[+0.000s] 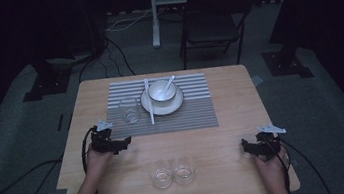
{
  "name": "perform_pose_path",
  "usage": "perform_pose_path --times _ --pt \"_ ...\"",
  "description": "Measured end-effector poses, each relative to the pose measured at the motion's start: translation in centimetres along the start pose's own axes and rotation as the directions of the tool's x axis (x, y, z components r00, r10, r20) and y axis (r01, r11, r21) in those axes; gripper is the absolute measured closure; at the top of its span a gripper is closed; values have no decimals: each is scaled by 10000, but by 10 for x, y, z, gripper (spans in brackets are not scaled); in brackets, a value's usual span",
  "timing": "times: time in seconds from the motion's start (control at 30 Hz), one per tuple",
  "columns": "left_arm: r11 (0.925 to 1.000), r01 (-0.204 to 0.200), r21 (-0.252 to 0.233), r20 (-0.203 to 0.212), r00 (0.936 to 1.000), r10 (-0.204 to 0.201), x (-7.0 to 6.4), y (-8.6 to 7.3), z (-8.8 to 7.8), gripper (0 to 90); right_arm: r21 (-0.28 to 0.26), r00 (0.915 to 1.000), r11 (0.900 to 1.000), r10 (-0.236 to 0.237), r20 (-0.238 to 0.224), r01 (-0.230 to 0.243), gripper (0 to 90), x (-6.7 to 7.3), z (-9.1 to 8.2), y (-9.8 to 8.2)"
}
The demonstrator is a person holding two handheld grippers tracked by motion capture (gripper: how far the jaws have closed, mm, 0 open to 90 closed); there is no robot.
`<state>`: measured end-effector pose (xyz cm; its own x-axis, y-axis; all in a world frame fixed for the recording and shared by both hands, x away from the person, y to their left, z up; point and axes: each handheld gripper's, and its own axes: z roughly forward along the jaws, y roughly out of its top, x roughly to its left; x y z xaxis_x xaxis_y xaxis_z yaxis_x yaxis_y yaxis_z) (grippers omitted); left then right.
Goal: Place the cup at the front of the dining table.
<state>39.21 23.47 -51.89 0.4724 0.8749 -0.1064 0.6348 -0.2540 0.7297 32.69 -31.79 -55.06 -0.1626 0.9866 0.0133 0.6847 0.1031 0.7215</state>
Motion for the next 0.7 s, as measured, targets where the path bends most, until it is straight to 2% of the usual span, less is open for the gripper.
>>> perform_pose_path --times 0.33,0.53,0.57,0.6,0.7 --pt "9993 -60 -364 218 9997 68 -4 -15 -19 0 3 10000 10000 12 3 -12 119 0 0 0" --pt "9982 -17 -602 189 9998 29 -1 -30 -32 0 3 10000 10000 5 4 -5 119 0 0 0" --pt "9982 -17 -602 189 9998 29 -1 -30 -32 0 3 10000 10000 5 4 -5 119 0 0 0" --pt "9983 -20 -588 -1 10000 20 1 -34 -34 0 2 10000 10000 4 5 -4 119 0 0 0" --pt "9985 102 -544 79 9999 -98 4 -39 -37 0 2 10000 10000 6 5 -6 119 0 0 0"
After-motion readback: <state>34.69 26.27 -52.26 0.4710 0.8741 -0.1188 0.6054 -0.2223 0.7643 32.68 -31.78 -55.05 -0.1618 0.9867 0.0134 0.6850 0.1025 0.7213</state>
